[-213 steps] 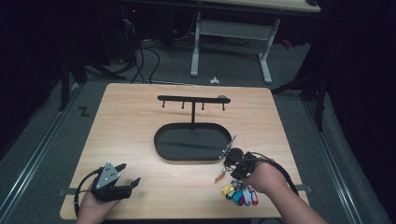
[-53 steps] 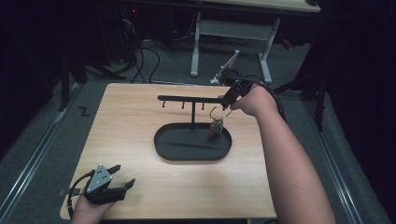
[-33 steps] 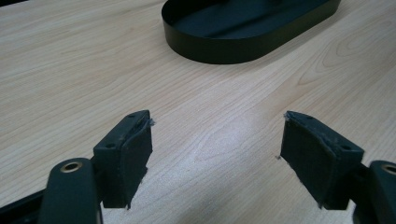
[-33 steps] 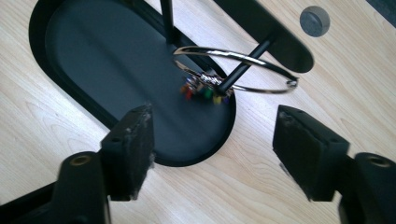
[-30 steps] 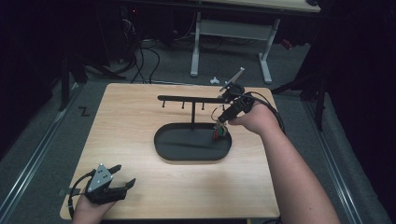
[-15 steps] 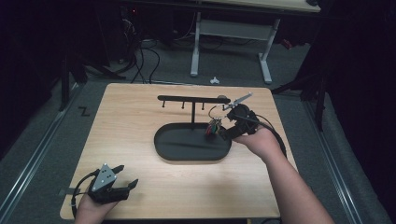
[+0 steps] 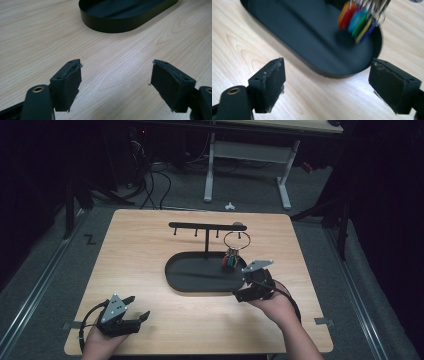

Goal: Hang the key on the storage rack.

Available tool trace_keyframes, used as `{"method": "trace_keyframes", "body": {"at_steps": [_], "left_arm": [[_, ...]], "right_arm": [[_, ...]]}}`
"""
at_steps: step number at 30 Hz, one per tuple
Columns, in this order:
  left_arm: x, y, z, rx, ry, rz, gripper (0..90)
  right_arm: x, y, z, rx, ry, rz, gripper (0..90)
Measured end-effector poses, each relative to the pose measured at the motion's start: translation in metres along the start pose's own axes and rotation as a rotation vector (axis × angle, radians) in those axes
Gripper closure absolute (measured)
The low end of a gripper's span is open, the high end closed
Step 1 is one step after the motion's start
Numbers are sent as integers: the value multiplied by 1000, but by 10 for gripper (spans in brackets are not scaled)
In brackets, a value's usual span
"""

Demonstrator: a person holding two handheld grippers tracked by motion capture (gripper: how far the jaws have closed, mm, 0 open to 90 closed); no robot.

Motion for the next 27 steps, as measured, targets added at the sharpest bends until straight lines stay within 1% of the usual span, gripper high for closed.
{"method": "trace_keyframes", "body": {"at_steps": [2,4,7,8,10,12,13,14,15,16,18,19,20,23,24,27], "left_arm": [[-2,1,-1,4,-6,1,248],[-3,3,-2,1,-13,-4,248],[-5,4,-2,-4,-14,-1,248],[-6,3,-2,-9,-12,-5,246],[-8,2,-3,-11,-15,-23,241],[-9,1,-4,-7,-20,-26,236],[-9,1,-4,-10,-21,-24,233],[-8,0,-4,-17,-26,-22,227],[-8,0,-3,-24,-35,-16,223],[-7,0,-3,-30,-38,-11,220],[-7,1,-2,-37,-41,-9,219],[-8,2,-2,-41,-41,-9,219],[-8,3,-3,-43,-44,-9,218],[-13,6,-3,-44,-52,-16,218],[-15,7,-3,-46,-54,-20,217],[-18,7,-2,-52,-51,-33,217]], "right_arm": [[9,12,5,9,-7,-22,135],[19,25,9,23,-3,-46,135],[36,46,16,53,63,-154,139],[42,53,18,68,69,-165,139],[50,63,20,93,63,-160,138],[52,74,23,113,60,-172,139],[50,79,24,128,47,-175,145],[48,84,24,141,13,-177,146],[46,87,25,144,-22,-172,141],[46,89,25,138,-27,-158,140],[49,92,25,111,20,-134,140],[51,92,24,106,41,-120,140],[52,91,23,112,48,-119,140],[52,87,20,134,22,-138,140],[52,86,20,141,11,-137,141],[55,86,21,144,3,-122,140]]}}
Point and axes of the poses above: each handheld gripper's, and its own axes: x roughly forward along the jaws, y roughly out of its underside, z roughly to its left, the point moved 1 cm from there along x, roughly forward along the jaws, and after that the axes turned 14 degrees about z, right-handed, at the moved point
